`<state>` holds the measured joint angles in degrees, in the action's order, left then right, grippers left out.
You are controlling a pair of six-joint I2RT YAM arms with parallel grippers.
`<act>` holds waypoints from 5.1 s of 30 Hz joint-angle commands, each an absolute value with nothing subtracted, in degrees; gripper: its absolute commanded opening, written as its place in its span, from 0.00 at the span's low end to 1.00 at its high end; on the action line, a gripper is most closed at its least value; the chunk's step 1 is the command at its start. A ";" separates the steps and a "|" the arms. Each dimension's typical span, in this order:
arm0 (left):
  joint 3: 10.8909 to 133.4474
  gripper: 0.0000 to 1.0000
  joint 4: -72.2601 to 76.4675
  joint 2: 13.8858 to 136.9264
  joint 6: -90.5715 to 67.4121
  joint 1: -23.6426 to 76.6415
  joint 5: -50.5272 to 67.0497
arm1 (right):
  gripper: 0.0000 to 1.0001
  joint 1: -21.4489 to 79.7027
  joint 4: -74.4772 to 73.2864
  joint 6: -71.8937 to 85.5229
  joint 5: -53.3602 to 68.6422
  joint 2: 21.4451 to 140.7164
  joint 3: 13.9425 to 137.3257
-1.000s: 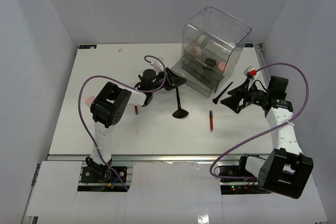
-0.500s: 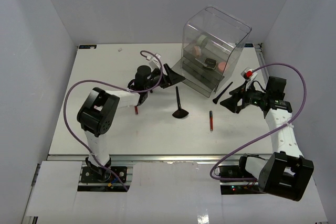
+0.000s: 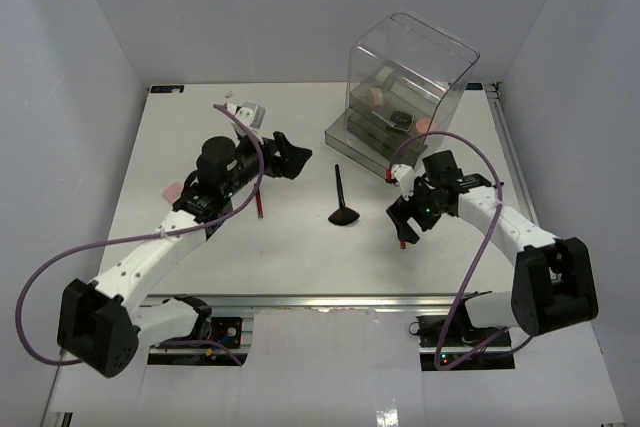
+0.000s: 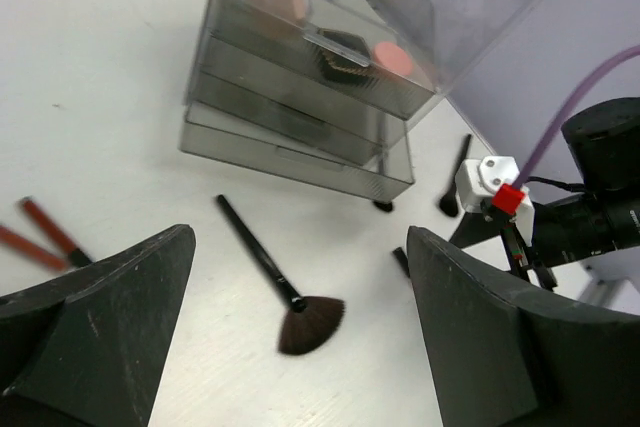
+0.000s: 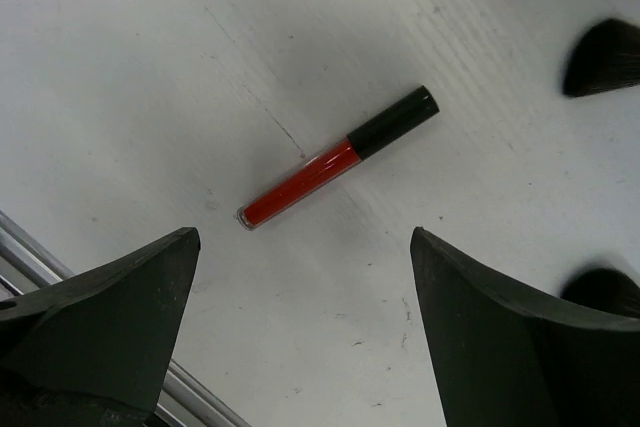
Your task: Organize the makeup
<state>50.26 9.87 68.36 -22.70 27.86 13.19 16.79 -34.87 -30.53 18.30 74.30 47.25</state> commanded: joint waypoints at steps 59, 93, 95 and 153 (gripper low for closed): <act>44.03 0.88 -9.00 65.62 -14.54 27.40 4.97 | 0.28 25.66 -26.26 -34.30 -2.77 98.95 85.55; 60.05 0.56 -23.27 99.49 -23.15 18.73 -9.79 | 0.63 17.87 -24.79 -32.78 39.16 66.77 58.01; 60.45 0.49 -23.48 100.85 -22.93 18.72 -9.28 | 0.63 17.71 -24.79 -32.78 39.30 66.24 57.61; 100.11 0.62 -2.81 115.21 -40.37 29.08 23.51 | 0.63 9.71 -20.83 -30.55 45.10 66.05 54.03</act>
<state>103.71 -1.94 126.39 -49.66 29.74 21.94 9.58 -22.44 -30.54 41.64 64.83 54.46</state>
